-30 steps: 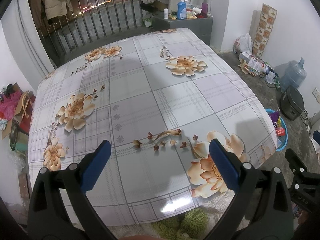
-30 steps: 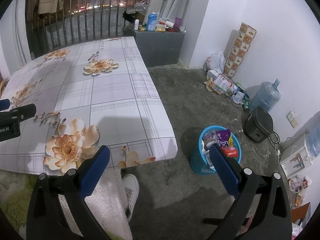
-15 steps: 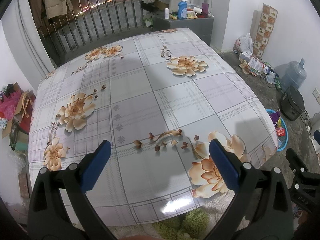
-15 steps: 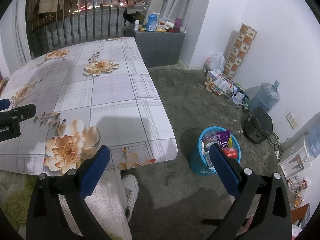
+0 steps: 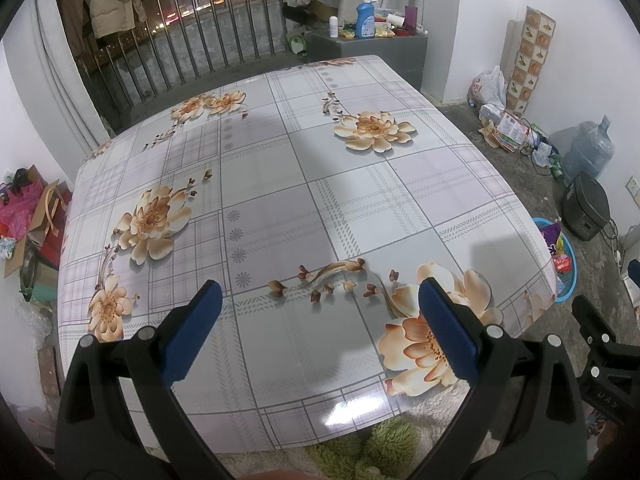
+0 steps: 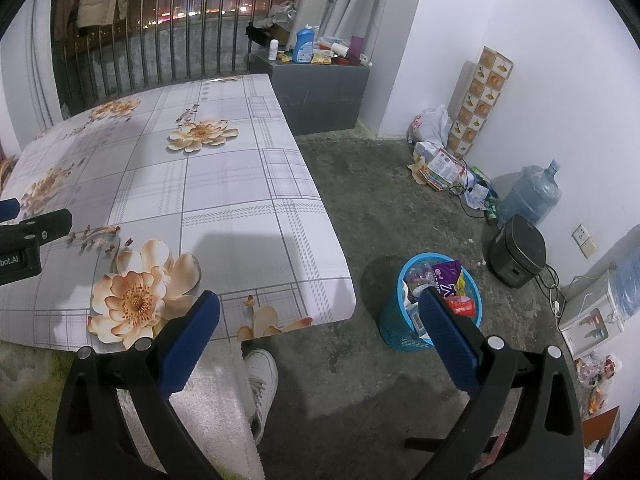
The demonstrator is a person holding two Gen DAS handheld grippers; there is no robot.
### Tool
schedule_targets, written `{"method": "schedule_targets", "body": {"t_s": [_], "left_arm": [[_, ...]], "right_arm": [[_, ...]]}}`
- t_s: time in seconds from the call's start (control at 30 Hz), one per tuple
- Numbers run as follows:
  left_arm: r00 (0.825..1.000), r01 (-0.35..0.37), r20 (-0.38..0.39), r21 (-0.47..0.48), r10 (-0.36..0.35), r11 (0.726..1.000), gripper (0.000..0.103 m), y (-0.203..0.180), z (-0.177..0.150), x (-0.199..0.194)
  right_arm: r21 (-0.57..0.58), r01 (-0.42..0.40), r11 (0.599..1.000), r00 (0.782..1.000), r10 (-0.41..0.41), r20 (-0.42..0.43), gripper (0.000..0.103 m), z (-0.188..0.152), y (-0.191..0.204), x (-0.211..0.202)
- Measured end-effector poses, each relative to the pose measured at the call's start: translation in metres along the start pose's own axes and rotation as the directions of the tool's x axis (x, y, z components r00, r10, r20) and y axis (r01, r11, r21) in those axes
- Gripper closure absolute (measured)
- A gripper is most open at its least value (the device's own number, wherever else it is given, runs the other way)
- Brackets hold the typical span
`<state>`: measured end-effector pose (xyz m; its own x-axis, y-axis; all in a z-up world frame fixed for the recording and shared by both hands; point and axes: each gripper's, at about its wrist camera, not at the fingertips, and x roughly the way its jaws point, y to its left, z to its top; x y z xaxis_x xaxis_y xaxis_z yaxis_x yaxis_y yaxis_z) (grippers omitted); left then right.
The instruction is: Collect trash
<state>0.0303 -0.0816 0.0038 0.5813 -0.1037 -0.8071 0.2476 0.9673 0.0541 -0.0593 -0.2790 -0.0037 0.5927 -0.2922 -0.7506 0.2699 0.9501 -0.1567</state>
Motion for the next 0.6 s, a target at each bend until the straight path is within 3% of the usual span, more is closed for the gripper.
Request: {"method": "schedule_targets", "body": {"t_s": [0.6], "left_arm": [[1.000,-0.002,-0.001,0.000,0.002,1.000,0.009,-0.0001,-0.0004,-0.0002]], "right_arm": [[-0.001,-0.001,1.000,1.000,0.001,0.003,0.006,-0.0001,-0.0003,0.0000]]}}
